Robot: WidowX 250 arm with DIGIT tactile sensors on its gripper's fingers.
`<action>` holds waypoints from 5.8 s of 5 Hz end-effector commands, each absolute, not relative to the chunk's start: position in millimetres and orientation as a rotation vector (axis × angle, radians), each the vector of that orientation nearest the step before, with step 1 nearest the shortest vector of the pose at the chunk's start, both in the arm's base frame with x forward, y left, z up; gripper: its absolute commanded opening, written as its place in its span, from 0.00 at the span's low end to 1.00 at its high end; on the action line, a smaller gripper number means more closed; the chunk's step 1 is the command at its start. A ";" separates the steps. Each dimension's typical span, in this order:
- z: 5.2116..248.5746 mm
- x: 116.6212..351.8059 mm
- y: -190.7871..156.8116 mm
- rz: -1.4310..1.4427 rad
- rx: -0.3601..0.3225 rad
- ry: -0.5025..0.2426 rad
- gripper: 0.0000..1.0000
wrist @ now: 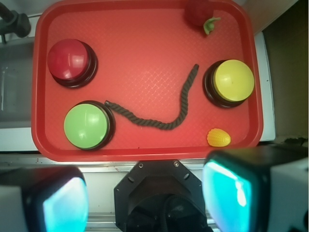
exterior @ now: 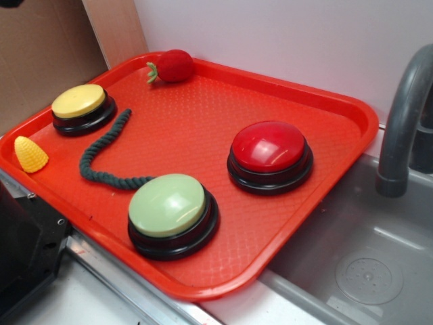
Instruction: Push the red button.
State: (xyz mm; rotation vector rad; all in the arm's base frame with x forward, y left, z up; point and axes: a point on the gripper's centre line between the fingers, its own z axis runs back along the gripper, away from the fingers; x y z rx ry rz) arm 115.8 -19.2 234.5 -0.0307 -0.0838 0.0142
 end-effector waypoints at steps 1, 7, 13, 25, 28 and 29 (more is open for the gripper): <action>234.5 115.8 -19.2 0.014 -0.031 -0.084 1.00; 136.9 232.2 -106.1 -0.509 0.013 -0.183 1.00; 76.3 280.8 -149.5 -0.681 -0.033 -0.192 1.00; 173.4 237.6 -118.5 -0.397 0.013 -0.170 1.00; 182.5 228.3 -113.9 -0.345 -0.012 -0.154 1.00; 184.6 224.3 -112.2 -0.323 -0.010 -0.167 1.00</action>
